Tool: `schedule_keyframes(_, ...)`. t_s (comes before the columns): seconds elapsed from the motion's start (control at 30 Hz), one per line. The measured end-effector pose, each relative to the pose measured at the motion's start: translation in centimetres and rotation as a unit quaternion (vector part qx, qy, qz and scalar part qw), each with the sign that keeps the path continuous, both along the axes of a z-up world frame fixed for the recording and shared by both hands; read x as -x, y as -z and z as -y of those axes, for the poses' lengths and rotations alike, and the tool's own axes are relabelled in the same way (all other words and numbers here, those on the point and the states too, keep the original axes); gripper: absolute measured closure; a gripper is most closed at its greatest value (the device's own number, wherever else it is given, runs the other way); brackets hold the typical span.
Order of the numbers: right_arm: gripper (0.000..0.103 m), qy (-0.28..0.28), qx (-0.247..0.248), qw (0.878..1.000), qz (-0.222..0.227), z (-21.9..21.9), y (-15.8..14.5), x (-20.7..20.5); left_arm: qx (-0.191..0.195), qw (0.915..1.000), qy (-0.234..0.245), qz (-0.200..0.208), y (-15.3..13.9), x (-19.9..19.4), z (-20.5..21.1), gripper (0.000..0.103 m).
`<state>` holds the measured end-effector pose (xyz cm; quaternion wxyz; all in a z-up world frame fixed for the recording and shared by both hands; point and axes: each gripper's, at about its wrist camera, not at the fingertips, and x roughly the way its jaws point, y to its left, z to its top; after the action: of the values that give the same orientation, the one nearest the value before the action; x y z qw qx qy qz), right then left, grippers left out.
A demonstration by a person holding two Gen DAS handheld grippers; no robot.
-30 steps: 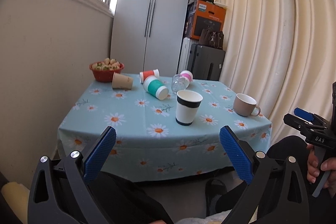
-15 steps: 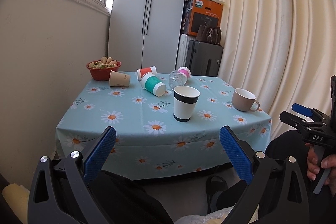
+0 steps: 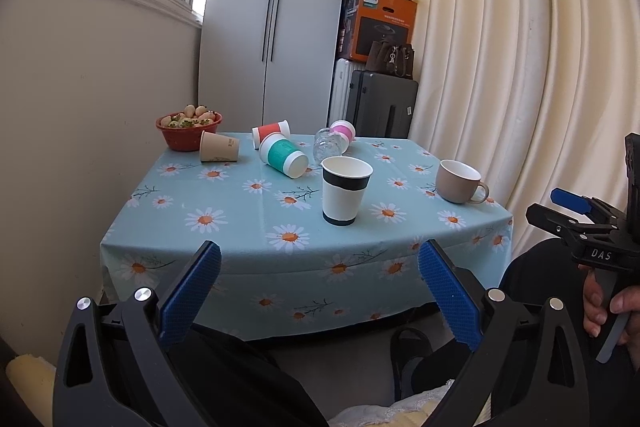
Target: Flip cup upright
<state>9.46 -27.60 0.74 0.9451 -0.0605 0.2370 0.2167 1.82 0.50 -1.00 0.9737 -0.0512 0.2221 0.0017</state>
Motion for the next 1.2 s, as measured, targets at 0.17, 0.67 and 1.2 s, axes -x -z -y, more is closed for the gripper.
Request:
schedule_keyframes(0.17, 0.005, -0.001, -0.001, 1.0, -0.003, 0.01, 0.04, -0.1, -0.002, 1.0, 0.0, -0.002, 0.08, -0.15, -0.01, 0.007)
schedule_keyframes(0.67, 0.005, -0.002, 0.001, 1.0, -0.007, 0.05, 0.26, -0.37, -0.001, 0.9999, -0.001, -0.01, 0.08, -0.3, 0.15, 0.007)
schedule_keyframes(1.2, 0.005, -0.002, 0.007, 1.0, -0.006, -0.07, 0.42, -0.27, 0.001, 0.9999, -0.001, -0.011, 0.24, -0.41, 0.22, 0.007)
